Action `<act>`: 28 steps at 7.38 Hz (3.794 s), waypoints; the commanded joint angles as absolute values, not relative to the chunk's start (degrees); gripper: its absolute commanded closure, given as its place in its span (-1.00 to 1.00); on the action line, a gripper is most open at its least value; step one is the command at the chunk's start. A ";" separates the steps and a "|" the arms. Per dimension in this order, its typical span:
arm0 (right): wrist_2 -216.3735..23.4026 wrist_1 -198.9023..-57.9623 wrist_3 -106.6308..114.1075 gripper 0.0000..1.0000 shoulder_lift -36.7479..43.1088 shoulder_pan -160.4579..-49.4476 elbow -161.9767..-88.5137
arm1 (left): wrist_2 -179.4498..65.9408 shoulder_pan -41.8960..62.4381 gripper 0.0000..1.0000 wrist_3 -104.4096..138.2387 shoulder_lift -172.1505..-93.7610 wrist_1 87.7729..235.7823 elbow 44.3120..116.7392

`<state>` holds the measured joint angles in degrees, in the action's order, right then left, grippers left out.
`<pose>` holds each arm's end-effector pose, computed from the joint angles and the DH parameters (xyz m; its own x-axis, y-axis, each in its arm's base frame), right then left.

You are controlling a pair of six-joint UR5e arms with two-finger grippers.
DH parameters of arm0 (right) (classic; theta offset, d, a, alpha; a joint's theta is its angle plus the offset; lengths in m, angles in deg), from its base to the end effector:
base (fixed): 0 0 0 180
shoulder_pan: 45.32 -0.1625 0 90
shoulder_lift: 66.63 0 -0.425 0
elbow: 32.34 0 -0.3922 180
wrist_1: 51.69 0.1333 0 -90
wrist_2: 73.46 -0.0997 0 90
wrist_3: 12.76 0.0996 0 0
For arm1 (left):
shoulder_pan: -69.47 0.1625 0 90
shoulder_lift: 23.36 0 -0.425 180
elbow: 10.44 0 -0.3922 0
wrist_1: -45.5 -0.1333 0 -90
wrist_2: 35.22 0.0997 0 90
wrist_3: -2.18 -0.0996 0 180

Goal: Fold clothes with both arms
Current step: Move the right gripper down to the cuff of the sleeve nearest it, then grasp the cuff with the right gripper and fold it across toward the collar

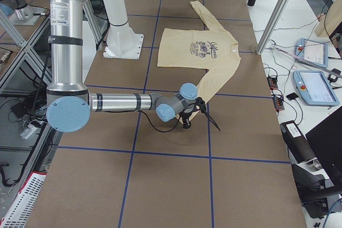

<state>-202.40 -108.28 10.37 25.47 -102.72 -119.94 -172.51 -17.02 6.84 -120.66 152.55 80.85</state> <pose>-0.2099 -0.4594 0.6376 0.6373 -0.3311 0.6959 0.2406 0.9434 0.2285 -0.0257 -0.5635 0.5432 0.6599 0.2846 -0.6954 -0.0016 0.9260 0.3775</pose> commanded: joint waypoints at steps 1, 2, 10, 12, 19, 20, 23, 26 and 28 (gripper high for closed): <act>-202.40 -108.29 10.44 0.35 25.13 -102.71 -119.88 | -172.59 -17.02 -1.00 6.84 -120.66 152.55 80.79; -202.66 -108.72 10.35 0.48 24.70 -102.63 -119.88 | -172.59 -17.02 -1.00 6.84 -120.66 152.55 80.70; -219.69 -114.18 25.39 1.00 14.01 -111.50 -124.36 | -174.60 -17.02 -1.00 7.55 -120.48 152.55 80.00; -220.68 -114.35 34.04 1.00 5.40 -111.42 -123.84 | -176.37 -17.02 -1.00 7.46 -120.48 152.55 79.47; -211.25 -114.35 46.48 1.00 -37.12 -100.38 -102.18 | -176.29 -17.02 -0.99 7.81 -120.65 152.46 77.02; -205.36 -114.26 46.56 1.00 -41.10 -96.77 -98.64 | -176.20 -17.02 -0.99 7.72 -121.27 152.55 75.53; -194.78 -109.02 46.48 1.00 -42.28 -90.43 -93.10 | -176.37 -17.02 -0.99 8.94 -121.45 152.81 75.34; -187.04 -108.11 46.48 1.00 -42.72 -86.29 -89.57 | -176.37 -17.02 -0.99 9.04 -121.53 152.81 75.25; -182.64 -108.11 46.48 1.00 -45.61 -84.70 -84.40 | -176.46 -17.02 -0.99 9.04 -121.54 154.82 73.42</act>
<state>-185.40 -108.16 46.48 -43.93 -85.76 -87.62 -176.43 -17.02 9.03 -121.52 153.47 74.61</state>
